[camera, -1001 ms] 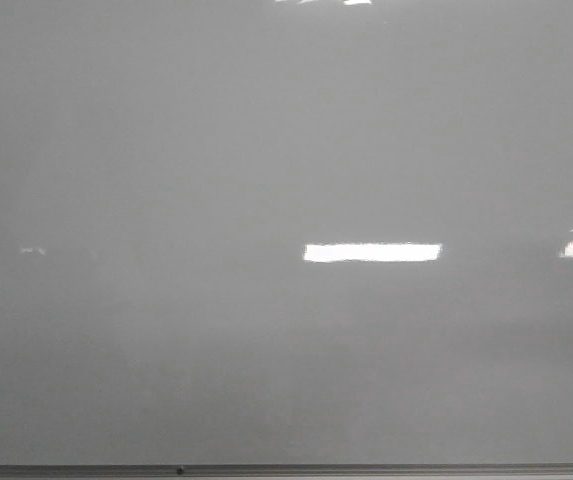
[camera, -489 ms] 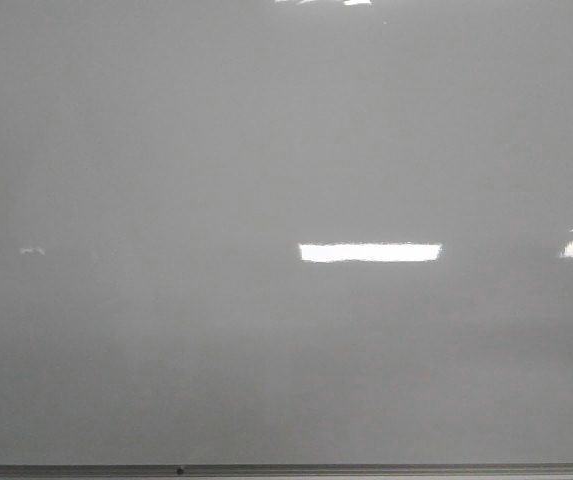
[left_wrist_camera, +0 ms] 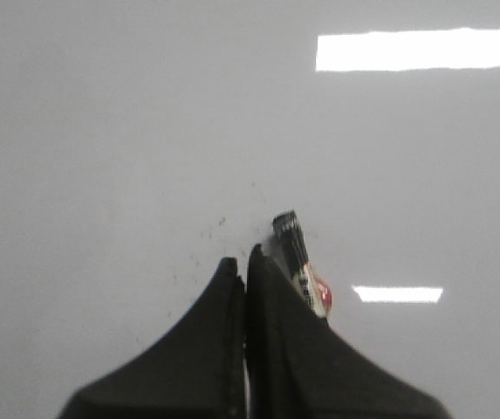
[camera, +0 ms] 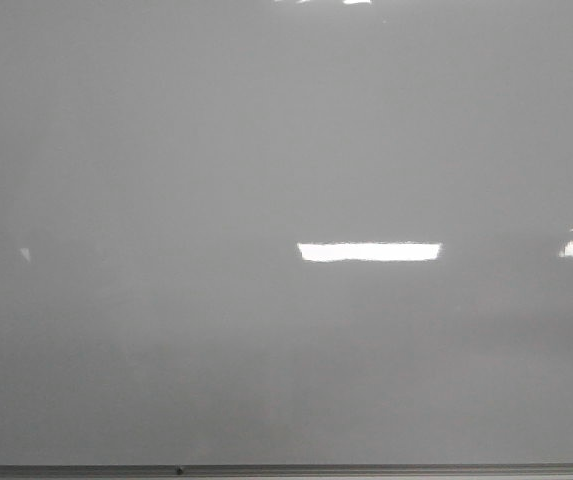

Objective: Write number 8 on whiteboard

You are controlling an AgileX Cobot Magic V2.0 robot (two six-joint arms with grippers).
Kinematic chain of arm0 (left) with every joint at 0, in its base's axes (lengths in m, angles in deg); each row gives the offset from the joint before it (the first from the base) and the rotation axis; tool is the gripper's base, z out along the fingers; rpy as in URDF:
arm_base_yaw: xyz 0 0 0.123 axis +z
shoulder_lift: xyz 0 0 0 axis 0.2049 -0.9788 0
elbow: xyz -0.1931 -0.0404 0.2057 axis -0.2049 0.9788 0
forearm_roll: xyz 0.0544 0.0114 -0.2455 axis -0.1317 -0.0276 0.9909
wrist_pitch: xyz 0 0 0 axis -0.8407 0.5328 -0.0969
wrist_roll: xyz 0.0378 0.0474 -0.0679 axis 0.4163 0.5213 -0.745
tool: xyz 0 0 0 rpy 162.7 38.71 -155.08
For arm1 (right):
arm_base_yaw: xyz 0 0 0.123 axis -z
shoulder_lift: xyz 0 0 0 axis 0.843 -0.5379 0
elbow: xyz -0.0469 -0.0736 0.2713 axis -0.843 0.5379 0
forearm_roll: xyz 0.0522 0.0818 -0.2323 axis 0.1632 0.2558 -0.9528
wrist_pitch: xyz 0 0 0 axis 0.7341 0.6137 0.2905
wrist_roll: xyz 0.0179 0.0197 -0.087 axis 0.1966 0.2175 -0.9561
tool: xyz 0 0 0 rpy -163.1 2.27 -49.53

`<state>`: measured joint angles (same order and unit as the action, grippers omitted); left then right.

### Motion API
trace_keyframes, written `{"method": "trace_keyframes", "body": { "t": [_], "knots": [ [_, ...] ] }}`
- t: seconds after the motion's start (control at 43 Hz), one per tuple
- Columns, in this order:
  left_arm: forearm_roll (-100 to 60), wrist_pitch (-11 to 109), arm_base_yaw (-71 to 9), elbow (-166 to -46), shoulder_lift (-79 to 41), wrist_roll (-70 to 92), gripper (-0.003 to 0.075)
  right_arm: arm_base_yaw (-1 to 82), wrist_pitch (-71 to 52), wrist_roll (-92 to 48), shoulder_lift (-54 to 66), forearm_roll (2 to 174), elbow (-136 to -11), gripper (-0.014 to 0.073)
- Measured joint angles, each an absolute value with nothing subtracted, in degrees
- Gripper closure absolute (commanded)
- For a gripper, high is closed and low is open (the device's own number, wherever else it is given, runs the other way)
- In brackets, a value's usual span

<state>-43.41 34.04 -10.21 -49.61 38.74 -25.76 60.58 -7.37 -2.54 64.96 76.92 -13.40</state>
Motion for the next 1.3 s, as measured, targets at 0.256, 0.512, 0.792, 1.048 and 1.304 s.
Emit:
{"method": "trace_keyframes", "body": {
  "t": [0.256,0.512,0.792,1.048,1.304],
  "knots": [
    [-45.0,41.6,-10.2,-65.4,33.0,-25.8,0.0739,60.6,-17.9,-2.5,60.2,77.0,-31.3,0.061],
    [-45.1,46.6,-10.2,-72.9,16.7,-25.8,0.0722,60.6,-20.6,-2.5,44.0,77.0,-41.7,0.0596],
    [-45.0,47.9,-10.2,-72.9,14.8,-25.8,0.0147,60.6,-21.8,-2.5,41.7,77.0,-41.9,0.0071],
    [-38.5,48.9,-11.1,-73.0,12.3,-25.8,0.006,60.6,-21.8,-2.5,41.7,77.0,-42.0,0.0057],
    [-30.3,48.8,-20.4,-74.5,-5.7,-25.9,0.006,60.6,-21.8,-2.5,41.7,77.0,-42.0,0.0057]
  ]
}}
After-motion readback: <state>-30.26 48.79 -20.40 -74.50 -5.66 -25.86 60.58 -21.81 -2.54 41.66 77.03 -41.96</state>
